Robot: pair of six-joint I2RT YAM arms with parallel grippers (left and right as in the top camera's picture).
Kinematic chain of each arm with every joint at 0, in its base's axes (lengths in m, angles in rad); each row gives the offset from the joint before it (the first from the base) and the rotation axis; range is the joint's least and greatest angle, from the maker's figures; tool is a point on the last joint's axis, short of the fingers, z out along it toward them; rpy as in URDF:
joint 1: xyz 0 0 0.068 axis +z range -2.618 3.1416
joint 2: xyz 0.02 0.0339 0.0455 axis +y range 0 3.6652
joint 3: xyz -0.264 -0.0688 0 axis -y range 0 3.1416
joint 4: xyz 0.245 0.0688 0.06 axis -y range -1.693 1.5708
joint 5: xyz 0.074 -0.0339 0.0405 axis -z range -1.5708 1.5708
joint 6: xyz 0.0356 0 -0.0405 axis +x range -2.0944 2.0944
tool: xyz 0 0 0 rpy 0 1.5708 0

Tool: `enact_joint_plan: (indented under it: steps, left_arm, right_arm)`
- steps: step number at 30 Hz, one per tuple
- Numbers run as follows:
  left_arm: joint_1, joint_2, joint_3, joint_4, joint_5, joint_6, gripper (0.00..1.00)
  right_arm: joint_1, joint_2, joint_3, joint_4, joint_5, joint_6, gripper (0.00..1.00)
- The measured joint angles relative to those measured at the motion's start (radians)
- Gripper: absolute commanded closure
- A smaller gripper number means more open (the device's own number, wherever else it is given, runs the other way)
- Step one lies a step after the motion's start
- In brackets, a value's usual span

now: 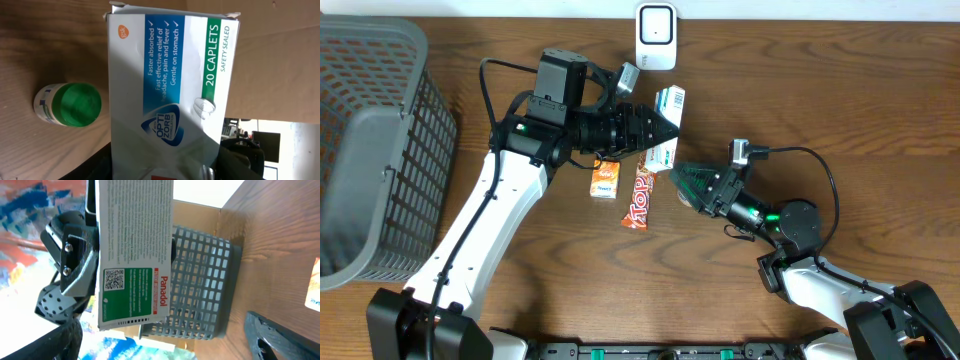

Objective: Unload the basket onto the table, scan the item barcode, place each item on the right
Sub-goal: 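Reach right gripper toward caplets box held by left gripper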

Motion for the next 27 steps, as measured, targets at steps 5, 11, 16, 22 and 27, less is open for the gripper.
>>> enact_joint_plan:
  steps: [5,11,16,22,27]
  left_arm:
    - [0.0,0.0,0.0,0.009,0.0,0.0,0.47]
    - [0.0,0.0,0.0,0.012,0.0,0.0,0.47]
    - [0.0,0.0,0.0,0.013,0.0,0.0,0.47]
    - [0.0,0.0,0.0,0.014,0.0,0.0,0.47]
    - [0.0,0.0,0.0,0.014,-0.001,0.0,0.47]
  right_arm:
    - [0.002,0.0,0.0,0.016,0.02,0.058,0.08]
    - [0.028,0.001,0.0,0.07,0.057,0.111,0.09]
    - [0.047,0.001,0.0,0.066,0.085,0.126,0.1]
    - [0.08,0.001,0.0,0.066,0.149,0.13,0.11]
    - [0.09,0.001,0.0,0.063,0.171,0.101,0.08]
